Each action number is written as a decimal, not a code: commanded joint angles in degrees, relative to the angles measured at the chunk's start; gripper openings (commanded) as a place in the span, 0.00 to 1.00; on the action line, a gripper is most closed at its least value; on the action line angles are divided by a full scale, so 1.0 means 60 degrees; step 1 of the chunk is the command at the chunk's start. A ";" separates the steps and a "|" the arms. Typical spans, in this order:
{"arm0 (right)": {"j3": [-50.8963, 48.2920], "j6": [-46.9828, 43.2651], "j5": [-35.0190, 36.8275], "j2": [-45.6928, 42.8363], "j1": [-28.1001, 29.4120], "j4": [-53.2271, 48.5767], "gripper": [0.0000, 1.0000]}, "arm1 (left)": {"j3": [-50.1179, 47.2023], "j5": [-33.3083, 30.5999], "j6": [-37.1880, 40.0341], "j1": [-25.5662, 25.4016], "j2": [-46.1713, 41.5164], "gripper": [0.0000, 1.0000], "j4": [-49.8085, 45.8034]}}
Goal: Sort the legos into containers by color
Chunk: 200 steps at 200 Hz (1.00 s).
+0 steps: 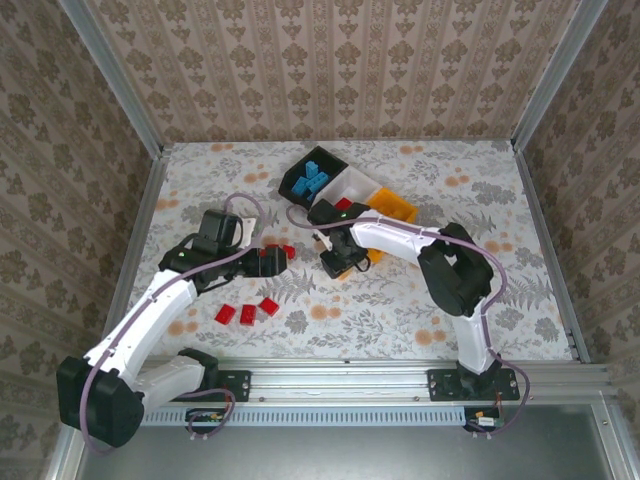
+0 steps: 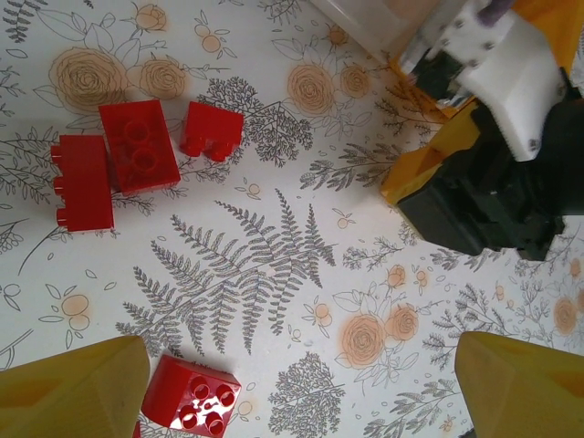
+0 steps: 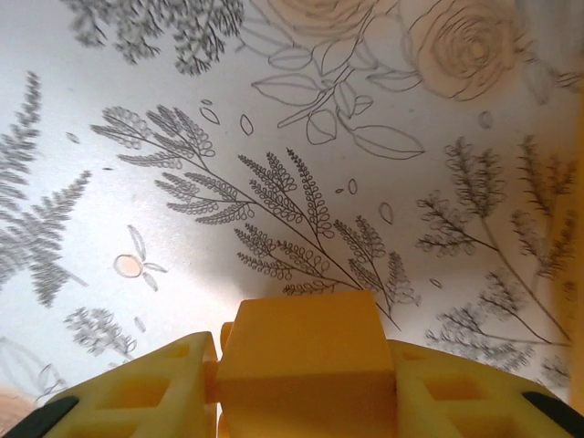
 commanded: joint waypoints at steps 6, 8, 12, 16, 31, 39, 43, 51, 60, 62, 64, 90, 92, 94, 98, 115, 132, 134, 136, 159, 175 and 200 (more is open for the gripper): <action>0.0194 0.0650 -0.0410 -0.1671 -0.0215 -0.0414 0.39 | 0.0010 0.0106 -0.0029 0.0119 -0.0245 0.88 -0.0121; 0.0196 0.0695 -0.0423 -0.1758 -0.0238 -0.0408 0.39 | 0.0010 0.0101 -0.0029 0.0119 -0.0243 0.88 -0.0127; 0.0209 0.0790 -0.0468 -0.1950 -0.0302 -0.0417 0.39 | 0.0022 0.0099 -0.0034 0.0133 -0.0250 0.88 -0.0128; 0.0229 0.0887 -0.0474 -0.2147 -0.0364 -0.0418 0.39 | 0.0029 0.0099 -0.0037 0.0136 -0.0260 0.88 -0.0128; 0.0306 0.1269 -0.0412 -0.2807 -0.0693 -0.0427 0.39 | 0.0027 0.0085 -0.0021 0.0163 -0.0267 0.89 -0.0130; 0.0313 0.1567 -0.0305 -0.3125 -0.0937 -0.0372 0.39 | 0.0026 0.0080 -0.0015 0.0177 -0.0265 0.89 -0.0138; 0.0302 0.1748 -0.0232 -0.3263 -0.1080 -0.0309 0.39 | 0.0013 0.0084 -0.0019 0.0182 -0.0271 0.89 -0.0131; 0.0218 0.2107 -0.0036 -0.3542 -0.1385 -0.0142 0.38 | 0.0009 0.0084 -0.0024 0.0192 -0.0282 0.89 -0.0121; 0.0076 0.2519 0.0302 -0.3777 -0.1739 0.0102 0.38 | -0.0005 0.0084 -0.0054 0.0193 -0.0281 0.89 -0.0100; 0.0056 0.2594 0.0374 -0.3823 -0.1816 0.0146 0.38 | -0.0001 0.0080 -0.0057 0.0196 -0.0282 0.89 -0.0099; 0.0029 0.2693 0.0462 -0.3849 -0.1887 0.0197 0.38 | -0.0007 0.0072 -0.0054 0.0201 -0.0282 0.89 -0.0099; -0.0265 0.3511 0.0787 -0.3842 -0.2752 0.0937 0.38 | -0.0045 0.0015 -0.0127 0.0215 -0.0303 0.89 -0.0134; -0.0276 0.3585 0.0766 -0.3806 -0.2806 0.0992 0.37 | -0.0044 0.0005 -0.0141 0.0220 -0.0306 0.89 -0.0148; -0.0288 0.3626 0.0728 -0.3764 -0.2863 0.1046 0.37 | -0.0055 -0.0002 -0.0138 0.0211 -0.0321 0.89 -0.0155; -0.0292 0.3743 0.0654 -0.3672 -0.2978 0.1149 0.37 | -0.0062 -0.0025 -0.0132 0.0208 -0.0325 0.89 -0.0195; -0.0223 0.4073 0.0379 -0.3159 -0.3311 0.1458 0.37 | -0.0062 -0.0145 -0.0117 0.0206 -0.0376 0.89 -0.0374; -0.0051 0.4234 0.0090 -0.2545 -0.3528 0.1625 0.37 | -0.0044 -0.0244 -0.0074 0.0208 -0.0398 0.89 -0.0540; -0.0034 0.4246 0.0076 -0.2456 -0.3542 0.1647 0.37 | -0.0044 -0.0258 -0.0058 0.0207 -0.0395 0.89 -0.0557; -0.0004 0.4252 0.0050 -0.2398 -0.3556 0.1656 0.37 | -0.0044 -0.0265 -0.0051 0.0207 -0.0409 0.89 -0.0583; 0.0164 0.4221 0.0025 -0.1774 -0.3597 0.1819 0.37 | -0.0064 -0.0355 -0.0007 0.0236 -0.0411 0.90 -0.0697; 0.0224 0.4191 0.0089 -0.1502 -0.3616 0.1813 0.37 | -0.0086 -0.0396 -0.0013 0.0253 -0.0398 0.90 -0.0700; 0.0182 0.4140 0.0124 -0.1221 -0.3647 0.1864 0.37 | -0.0121 -0.0429 -0.0013 0.0289 -0.0337 0.90 -0.0670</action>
